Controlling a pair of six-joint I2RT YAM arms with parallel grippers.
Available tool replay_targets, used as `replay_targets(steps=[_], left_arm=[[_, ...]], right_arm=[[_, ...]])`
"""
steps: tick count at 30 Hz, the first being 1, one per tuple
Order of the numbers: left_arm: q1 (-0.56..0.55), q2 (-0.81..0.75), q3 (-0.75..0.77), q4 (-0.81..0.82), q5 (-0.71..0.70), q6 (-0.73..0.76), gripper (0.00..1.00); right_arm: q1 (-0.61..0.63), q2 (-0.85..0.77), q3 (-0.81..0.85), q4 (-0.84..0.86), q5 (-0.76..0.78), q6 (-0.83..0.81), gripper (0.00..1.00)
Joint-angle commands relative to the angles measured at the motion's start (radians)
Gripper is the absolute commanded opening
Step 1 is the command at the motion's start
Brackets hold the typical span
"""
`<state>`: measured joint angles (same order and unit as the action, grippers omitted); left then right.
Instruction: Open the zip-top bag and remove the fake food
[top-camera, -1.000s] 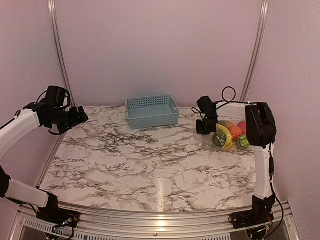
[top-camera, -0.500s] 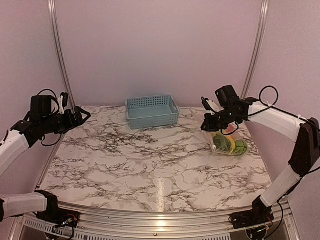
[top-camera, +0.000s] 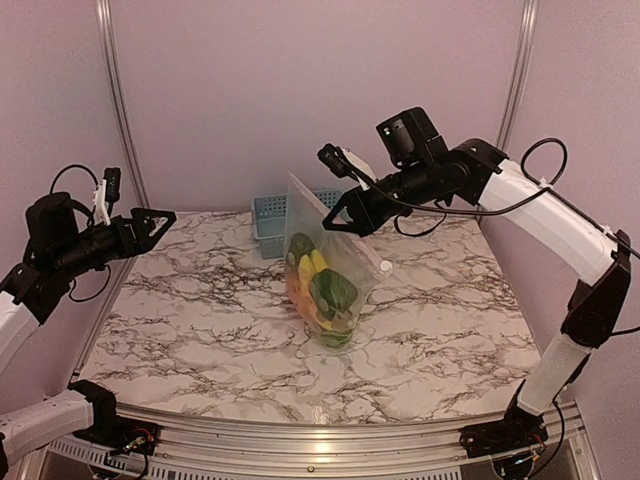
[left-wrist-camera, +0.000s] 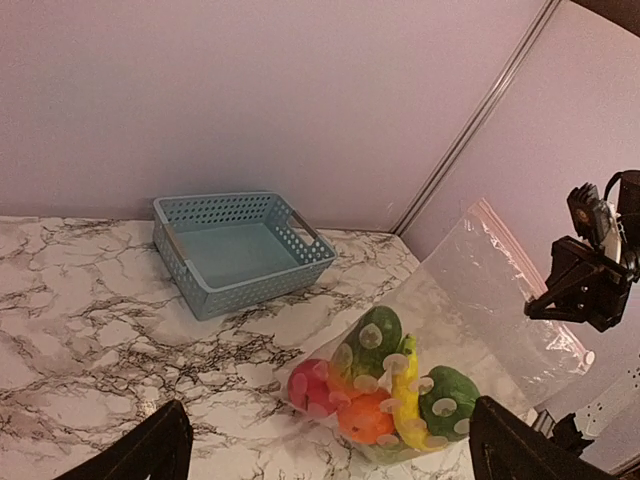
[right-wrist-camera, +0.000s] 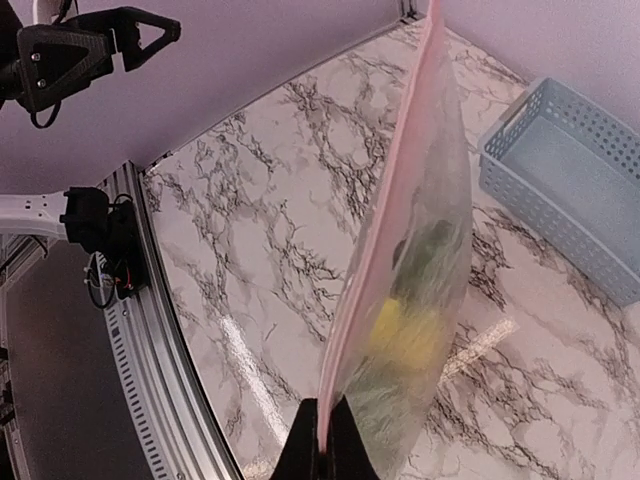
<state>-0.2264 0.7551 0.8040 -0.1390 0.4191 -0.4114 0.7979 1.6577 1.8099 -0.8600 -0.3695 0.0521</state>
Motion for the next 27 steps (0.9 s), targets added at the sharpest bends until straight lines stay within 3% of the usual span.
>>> replay_targets(steps=[1, 4, 12, 17, 21, 27], left_arm=[[-0.046, -0.019, 0.102, -0.016, 0.006, 0.076, 0.99], [-0.077, -0.001, 0.192, -0.101, 0.001, 0.130, 0.99], [-0.203, 0.038, 0.307, -0.344, -0.091, 0.315, 0.99], [-0.288, 0.094, 0.323, -0.296, -0.147, 0.397, 0.99], [-0.444, 0.155, 0.324, -0.214, -0.265, 0.578, 0.99], [-0.559, 0.296, 0.402, -0.170, -0.340, 0.791, 0.99]], right_arm=[[0.047, 0.092, 0.175, -0.128, -0.093, -0.121, 0.00], [0.051, 0.126, 0.199, -0.152, -0.119, -0.176, 0.00], [0.053, 0.166, 0.285, -0.161, -0.010, -0.248, 0.00], [0.056, 0.183, 0.330, -0.131, -0.017, -0.278, 0.00], [0.058, 0.173, 0.299, -0.126, -0.019, -0.291, 0.00], [0.110, 0.164, 0.270, -0.138, 0.066, -0.315, 0.00]])
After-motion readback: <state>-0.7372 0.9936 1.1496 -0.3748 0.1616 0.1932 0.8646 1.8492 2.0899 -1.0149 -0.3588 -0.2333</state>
